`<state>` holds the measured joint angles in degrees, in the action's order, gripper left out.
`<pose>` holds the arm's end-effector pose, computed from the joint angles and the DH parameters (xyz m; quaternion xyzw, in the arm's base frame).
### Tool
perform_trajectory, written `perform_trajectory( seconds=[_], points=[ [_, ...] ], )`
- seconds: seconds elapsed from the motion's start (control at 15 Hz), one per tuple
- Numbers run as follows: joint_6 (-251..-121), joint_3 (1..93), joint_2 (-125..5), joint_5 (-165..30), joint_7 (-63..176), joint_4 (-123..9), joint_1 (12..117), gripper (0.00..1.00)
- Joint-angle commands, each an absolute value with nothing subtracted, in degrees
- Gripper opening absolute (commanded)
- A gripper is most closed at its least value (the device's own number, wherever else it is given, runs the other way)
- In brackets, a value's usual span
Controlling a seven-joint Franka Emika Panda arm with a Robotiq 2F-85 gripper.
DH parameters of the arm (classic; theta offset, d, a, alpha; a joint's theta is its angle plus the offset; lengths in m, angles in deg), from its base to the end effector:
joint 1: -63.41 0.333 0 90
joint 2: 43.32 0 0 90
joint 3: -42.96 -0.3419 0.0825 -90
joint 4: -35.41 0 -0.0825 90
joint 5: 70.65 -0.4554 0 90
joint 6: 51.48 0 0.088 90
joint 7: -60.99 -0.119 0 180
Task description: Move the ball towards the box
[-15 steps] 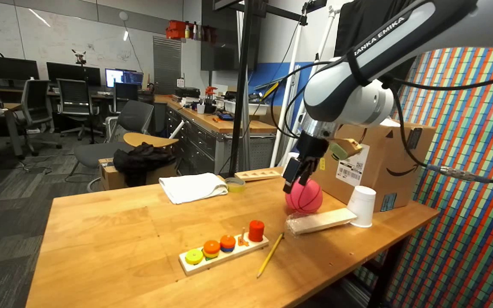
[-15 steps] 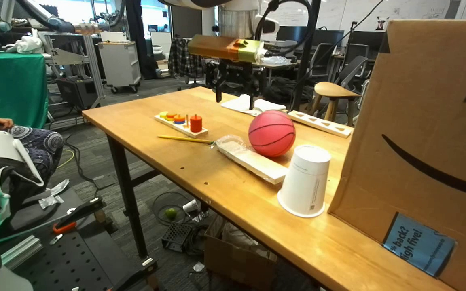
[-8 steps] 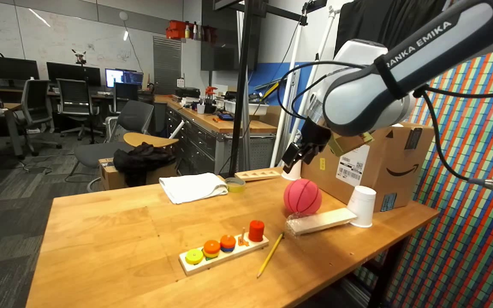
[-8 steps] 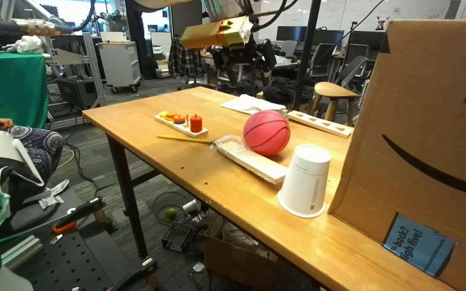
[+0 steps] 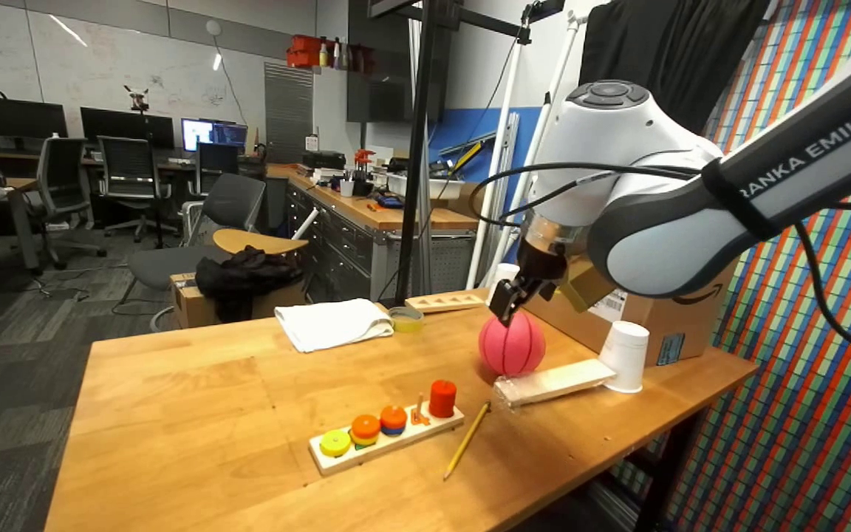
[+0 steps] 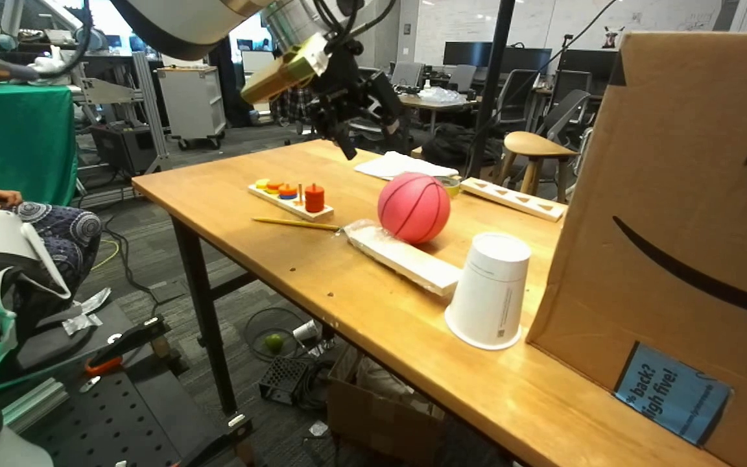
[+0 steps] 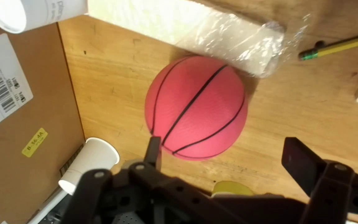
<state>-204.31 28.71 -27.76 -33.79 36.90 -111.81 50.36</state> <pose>0.5047 0.0220 0.3556 0.9591 0.0631 0.2063 0.1833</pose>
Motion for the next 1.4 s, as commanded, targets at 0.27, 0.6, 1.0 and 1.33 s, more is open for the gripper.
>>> perform_trajectory(
  seconds=[0.27, 0.6, 1.0, 1.33],
  points=[
    [-198.53, 24.5, -26.65, -29.75, 29.46, -112.41, 58.79, 1.0],
    [-200.61, 27.36, -30.97, -31.34, 33.13, -111.35, 61.46, 1.0],
    [-202.75, 30.67, -38.24, -33.81, 33.62, -108.61, 63.05, 1.0],
    [-203.61, 33.76, -43.99, -45.39, 44.02, -103.79, 65.17, 1.0]
  ],
)
